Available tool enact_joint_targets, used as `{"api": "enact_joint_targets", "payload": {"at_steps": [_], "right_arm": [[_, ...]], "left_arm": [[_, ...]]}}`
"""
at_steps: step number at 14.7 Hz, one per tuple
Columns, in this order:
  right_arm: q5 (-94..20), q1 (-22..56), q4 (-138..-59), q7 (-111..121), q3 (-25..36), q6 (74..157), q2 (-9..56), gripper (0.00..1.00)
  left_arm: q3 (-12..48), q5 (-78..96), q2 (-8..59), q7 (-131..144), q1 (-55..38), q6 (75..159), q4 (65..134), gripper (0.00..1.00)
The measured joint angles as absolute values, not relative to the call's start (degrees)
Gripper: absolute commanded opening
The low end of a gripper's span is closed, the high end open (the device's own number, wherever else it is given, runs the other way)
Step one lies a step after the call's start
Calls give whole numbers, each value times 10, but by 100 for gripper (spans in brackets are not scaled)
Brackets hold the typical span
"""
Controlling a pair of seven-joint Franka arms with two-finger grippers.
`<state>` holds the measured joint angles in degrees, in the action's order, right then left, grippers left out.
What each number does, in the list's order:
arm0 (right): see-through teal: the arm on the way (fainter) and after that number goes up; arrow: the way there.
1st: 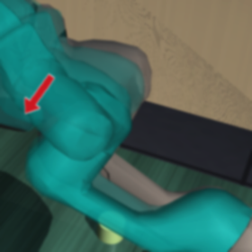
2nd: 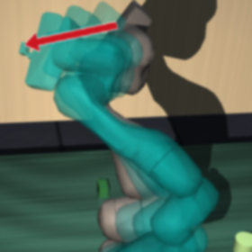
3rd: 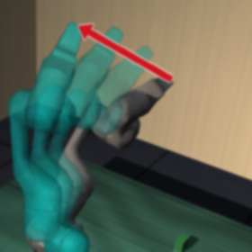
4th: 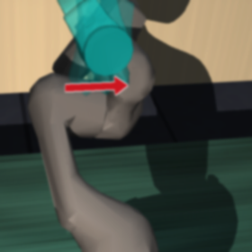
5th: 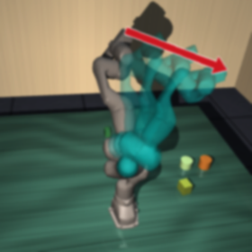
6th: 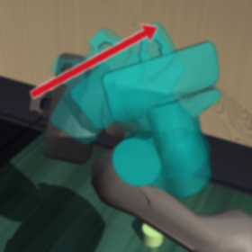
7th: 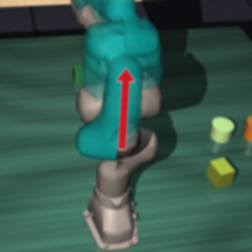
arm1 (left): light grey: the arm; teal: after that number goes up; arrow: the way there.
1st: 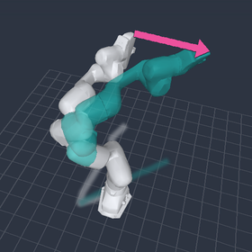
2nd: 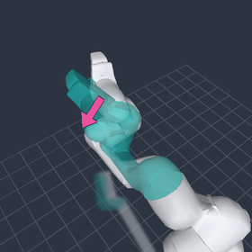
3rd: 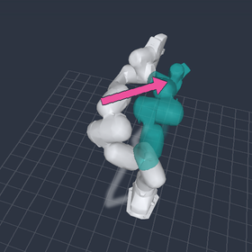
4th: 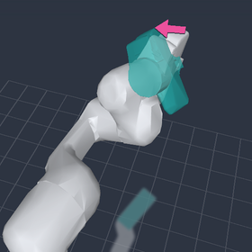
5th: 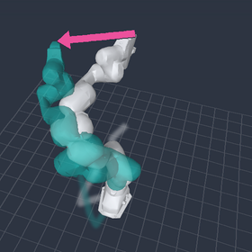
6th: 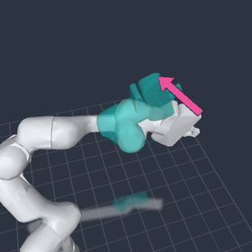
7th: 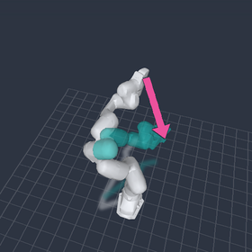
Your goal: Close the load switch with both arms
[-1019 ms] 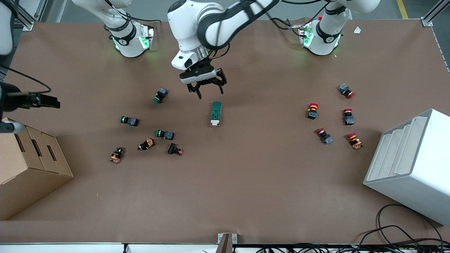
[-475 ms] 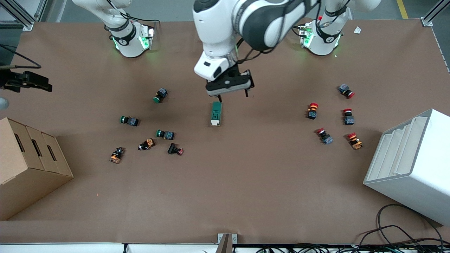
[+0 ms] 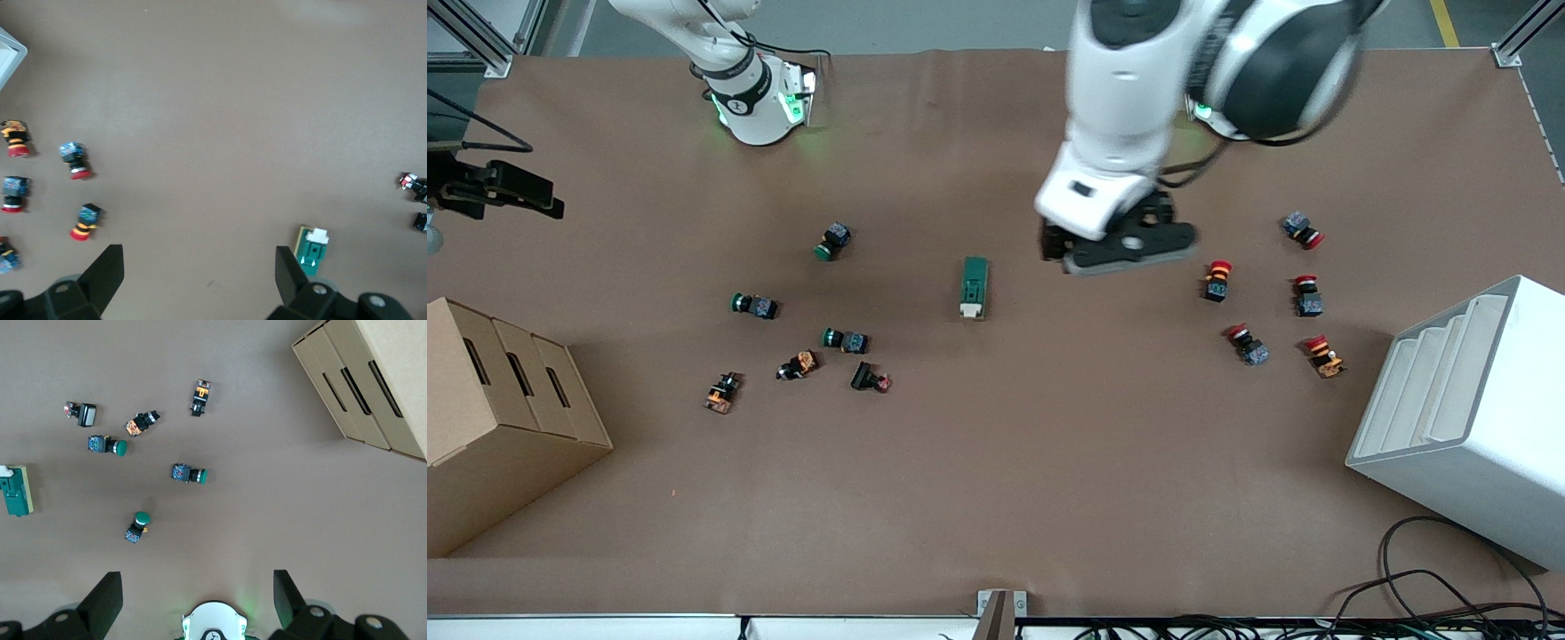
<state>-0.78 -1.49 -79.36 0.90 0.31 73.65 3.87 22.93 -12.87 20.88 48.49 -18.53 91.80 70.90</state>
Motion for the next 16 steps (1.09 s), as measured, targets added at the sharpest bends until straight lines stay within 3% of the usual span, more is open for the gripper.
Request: {"api": "enact_joint_targets", "payload": {"at_steps": [8, 13, 16], "right_arm": [[-8, -15, -852, 8, 3, 756, -36, 100], [-7, -15, -868, 8, 3, 774, -39, 100], [-7, -15, -868, 9, 2, 774, -40, 100]], "left_arm": [[221, -24, 147, 318, -33, 881, 715, 100], [95, -3, 79, 72, -16, 852, 765, 100], [77, -3, 40, 22, -5, 853, 809, 100]]}}
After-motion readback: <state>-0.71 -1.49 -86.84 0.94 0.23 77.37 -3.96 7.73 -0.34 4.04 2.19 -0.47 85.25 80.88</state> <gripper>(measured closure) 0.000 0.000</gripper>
